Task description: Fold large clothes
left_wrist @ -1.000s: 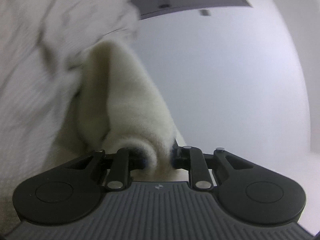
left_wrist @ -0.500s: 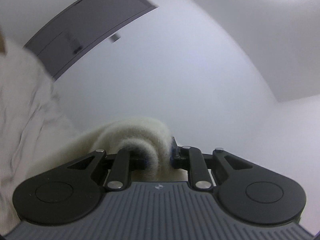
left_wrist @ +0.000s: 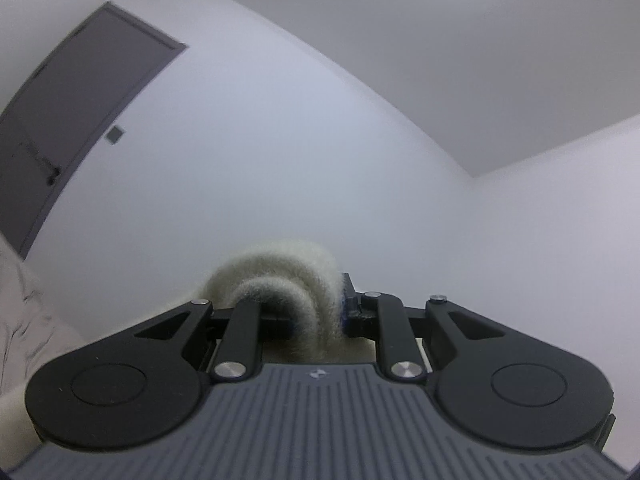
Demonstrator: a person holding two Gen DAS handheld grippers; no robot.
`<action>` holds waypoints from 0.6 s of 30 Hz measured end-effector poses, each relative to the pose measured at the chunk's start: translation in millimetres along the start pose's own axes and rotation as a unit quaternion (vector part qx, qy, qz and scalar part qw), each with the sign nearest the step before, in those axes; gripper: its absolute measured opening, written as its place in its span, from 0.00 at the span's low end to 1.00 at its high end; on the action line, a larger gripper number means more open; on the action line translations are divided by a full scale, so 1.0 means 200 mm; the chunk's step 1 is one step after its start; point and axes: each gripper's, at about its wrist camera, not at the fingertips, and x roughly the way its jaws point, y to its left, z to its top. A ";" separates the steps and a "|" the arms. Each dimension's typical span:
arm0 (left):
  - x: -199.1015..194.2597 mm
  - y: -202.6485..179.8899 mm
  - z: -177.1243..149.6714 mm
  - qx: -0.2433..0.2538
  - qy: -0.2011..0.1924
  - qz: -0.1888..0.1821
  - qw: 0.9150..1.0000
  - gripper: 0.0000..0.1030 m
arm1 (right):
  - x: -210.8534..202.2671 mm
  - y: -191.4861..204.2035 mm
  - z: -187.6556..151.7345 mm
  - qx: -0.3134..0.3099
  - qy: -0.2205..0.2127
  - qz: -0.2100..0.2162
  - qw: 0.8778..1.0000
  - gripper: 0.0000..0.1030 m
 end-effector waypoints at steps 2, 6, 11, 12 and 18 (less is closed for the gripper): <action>0.02 -0.06 0.05 0.008 0.011 -0.004 1.000 0.21 | -0.01 0.03 0.06 -0.005 -0.005 -0.006 1.000 0.13; 0.13 -0.01 0.01 0.011 0.037 0.007 0.999 0.22 | 0.01 0.01 0.05 -0.006 0.009 -0.033 0.999 0.13; 0.31 0.23 -0.22 -0.023 0.094 0.048 0.994 0.22 | 0.06 -0.23 -0.12 0.006 0.060 -0.084 0.995 0.13; 0.36 0.31 -0.28 -0.032 0.106 0.057 0.992 0.22 | 0.07 -0.30 -0.17 0.012 0.074 -0.096 0.993 0.13; 0.80 0.88 -0.71 -0.057 0.163 0.106 0.979 0.22 | 0.40 -0.93 -0.59 0.026 0.145 -0.170 0.974 0.13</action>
